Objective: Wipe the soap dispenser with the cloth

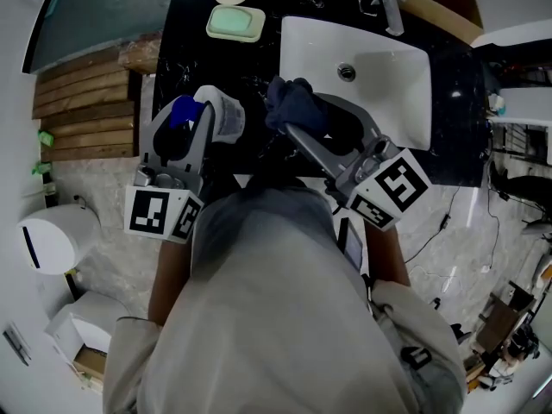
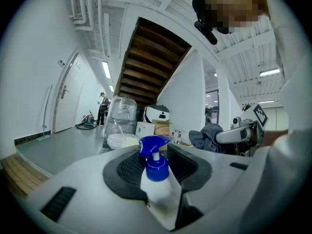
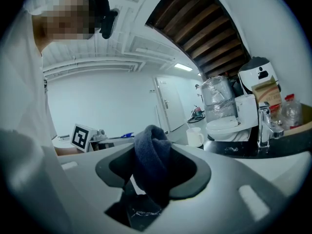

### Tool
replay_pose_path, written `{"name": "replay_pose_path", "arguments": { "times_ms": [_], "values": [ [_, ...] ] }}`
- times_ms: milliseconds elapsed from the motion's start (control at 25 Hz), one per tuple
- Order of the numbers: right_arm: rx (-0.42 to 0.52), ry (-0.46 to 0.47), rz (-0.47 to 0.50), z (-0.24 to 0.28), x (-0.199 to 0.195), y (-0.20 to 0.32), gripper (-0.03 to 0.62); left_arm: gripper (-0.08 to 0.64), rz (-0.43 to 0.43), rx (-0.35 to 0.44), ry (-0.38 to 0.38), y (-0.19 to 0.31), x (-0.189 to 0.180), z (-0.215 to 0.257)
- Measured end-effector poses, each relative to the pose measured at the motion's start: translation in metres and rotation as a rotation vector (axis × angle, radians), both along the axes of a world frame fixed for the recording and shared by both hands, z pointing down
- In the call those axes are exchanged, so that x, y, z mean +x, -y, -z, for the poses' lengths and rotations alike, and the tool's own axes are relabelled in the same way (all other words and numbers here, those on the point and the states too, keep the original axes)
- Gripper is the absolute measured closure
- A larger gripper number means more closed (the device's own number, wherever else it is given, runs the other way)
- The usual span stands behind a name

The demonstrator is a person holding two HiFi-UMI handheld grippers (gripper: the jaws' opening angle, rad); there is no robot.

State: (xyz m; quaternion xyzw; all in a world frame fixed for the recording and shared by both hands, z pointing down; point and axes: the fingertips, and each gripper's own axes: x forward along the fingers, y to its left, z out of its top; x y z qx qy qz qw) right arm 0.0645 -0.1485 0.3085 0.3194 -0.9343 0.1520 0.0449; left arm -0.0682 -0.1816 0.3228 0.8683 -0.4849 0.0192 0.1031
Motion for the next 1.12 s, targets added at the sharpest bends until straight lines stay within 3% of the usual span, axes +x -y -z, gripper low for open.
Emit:
{"name": "replay_pose_path", "arguments": {
  "times_ms": [640,1120],
  "values": [
    [0.067,-0.067,0.183,0.007,-0.067,0.021,0.413,0.420,0.039,-0.009,-0.020,0.003,-0.026,-0.005],
    [0.049,-0.098,0.274,-0.016,-0.113,0.032,0.413,0.420,0.016,0.005,-0.009,0.001,-0.029,-0.006]
  ]
}}
